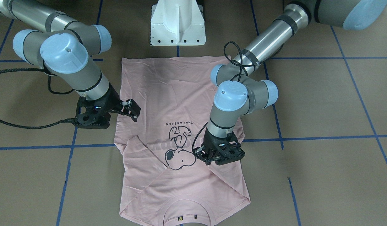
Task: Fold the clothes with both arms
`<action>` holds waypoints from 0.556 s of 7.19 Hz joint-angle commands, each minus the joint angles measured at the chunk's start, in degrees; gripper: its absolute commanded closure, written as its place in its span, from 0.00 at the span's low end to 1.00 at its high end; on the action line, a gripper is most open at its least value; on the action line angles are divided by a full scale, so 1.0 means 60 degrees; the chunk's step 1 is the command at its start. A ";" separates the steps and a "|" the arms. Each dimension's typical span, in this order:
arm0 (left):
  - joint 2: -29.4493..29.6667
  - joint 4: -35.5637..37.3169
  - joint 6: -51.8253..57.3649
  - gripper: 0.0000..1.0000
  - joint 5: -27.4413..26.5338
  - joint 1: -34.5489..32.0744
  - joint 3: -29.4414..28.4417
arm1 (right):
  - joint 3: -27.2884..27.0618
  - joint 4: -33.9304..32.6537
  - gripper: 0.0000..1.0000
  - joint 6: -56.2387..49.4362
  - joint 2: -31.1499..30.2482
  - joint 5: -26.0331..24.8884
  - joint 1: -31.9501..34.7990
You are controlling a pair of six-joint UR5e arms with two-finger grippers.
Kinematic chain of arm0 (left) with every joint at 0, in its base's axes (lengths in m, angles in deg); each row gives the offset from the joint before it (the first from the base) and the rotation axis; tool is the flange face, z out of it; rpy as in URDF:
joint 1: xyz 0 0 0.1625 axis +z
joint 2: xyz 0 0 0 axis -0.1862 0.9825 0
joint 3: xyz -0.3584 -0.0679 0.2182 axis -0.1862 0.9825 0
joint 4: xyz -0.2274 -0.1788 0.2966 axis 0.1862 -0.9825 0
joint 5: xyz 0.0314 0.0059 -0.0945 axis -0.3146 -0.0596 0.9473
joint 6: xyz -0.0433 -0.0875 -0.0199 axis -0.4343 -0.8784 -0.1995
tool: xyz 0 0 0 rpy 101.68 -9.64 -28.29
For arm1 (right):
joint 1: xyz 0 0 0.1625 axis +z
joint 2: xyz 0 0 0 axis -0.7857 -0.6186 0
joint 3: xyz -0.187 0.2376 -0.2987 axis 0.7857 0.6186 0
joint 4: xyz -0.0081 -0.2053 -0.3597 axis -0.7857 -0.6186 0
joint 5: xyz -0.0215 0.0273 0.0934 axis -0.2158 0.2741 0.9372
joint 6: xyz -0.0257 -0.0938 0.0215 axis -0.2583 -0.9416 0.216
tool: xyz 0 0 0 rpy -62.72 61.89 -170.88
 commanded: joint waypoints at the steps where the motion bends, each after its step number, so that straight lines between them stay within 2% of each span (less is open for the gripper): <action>1: -0.0044 -0.0402 -0.0039 0.00 0.0013 0.0027 0.0034 | -0.0044 0.0036 0.00 0.0000 -0.0015 -0.0012 0.0000; 2: -0.0074 -0.0388 -0.0024 0.00 0.0043 0.0027 0.0267 | -0.0233 0.0036 0.00 0.0015 -0.0058 -0.0055 -0.0015; 3: -0.0581 -0.0272 0.0005 0.00 0.0115 0.0027 0.1125 | -0.0698 0.0036 0.00 0.0232 -0.0392 -0.0114 -0.0203; 4: -0.1370 -0.0199 0.0063 0.00 0.0725 0.0027 0.2091 | -0.1153 0.0036 0.00 0.0742 -0.0729 -0.0680 -0.0742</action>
